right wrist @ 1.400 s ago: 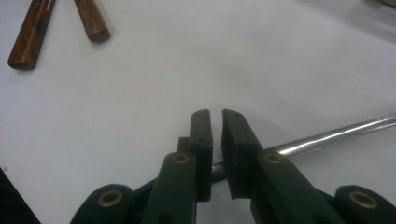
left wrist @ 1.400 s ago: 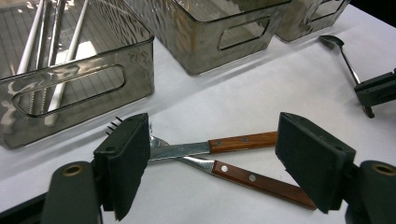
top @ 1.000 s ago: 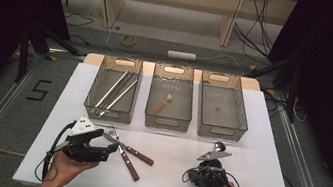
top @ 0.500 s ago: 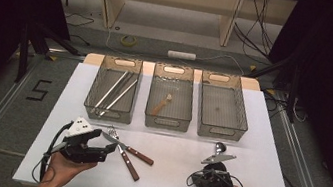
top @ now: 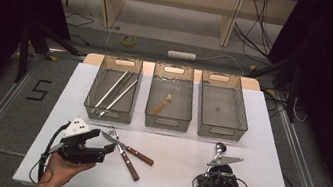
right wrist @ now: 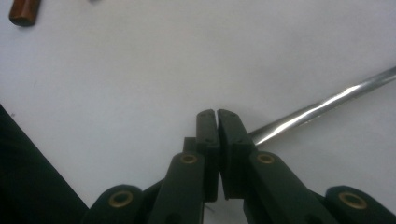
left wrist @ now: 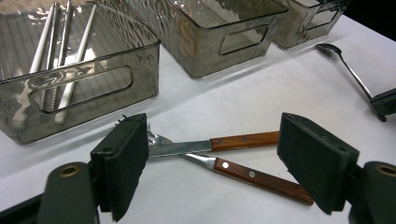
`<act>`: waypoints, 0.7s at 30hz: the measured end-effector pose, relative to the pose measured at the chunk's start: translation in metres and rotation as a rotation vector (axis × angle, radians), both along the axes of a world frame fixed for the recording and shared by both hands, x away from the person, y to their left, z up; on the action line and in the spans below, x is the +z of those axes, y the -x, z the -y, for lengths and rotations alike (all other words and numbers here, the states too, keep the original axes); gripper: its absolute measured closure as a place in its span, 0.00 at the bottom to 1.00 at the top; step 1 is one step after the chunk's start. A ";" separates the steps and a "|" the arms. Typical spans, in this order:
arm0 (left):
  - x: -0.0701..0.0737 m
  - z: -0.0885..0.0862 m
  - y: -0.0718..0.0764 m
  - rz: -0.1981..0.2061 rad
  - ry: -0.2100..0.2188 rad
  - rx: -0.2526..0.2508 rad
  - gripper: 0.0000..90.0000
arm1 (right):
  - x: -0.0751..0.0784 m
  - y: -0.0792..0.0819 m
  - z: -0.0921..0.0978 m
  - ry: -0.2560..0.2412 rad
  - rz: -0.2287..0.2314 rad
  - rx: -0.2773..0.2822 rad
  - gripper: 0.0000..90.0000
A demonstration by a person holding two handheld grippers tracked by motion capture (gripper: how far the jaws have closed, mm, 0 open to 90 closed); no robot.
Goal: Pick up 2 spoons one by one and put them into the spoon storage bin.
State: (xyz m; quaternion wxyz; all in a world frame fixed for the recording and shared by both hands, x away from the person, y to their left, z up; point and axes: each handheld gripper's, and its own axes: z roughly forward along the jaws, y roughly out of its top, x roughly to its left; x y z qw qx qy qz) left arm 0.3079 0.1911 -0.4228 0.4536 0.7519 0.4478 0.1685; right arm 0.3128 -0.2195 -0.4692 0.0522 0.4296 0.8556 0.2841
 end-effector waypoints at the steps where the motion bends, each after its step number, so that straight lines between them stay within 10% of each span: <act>1: 0.000 0.000 0.000 0.000 -0.002 -0.003 0.27 | 0.000 0.000 -0.001 -0.008 0.004 0.003 0.98; 21: 0.001 -0.004 0.004 0.009 0.008 0.006 0.27 | -0.002 0.003 0.005 0.024 -0.030 0.004 1.00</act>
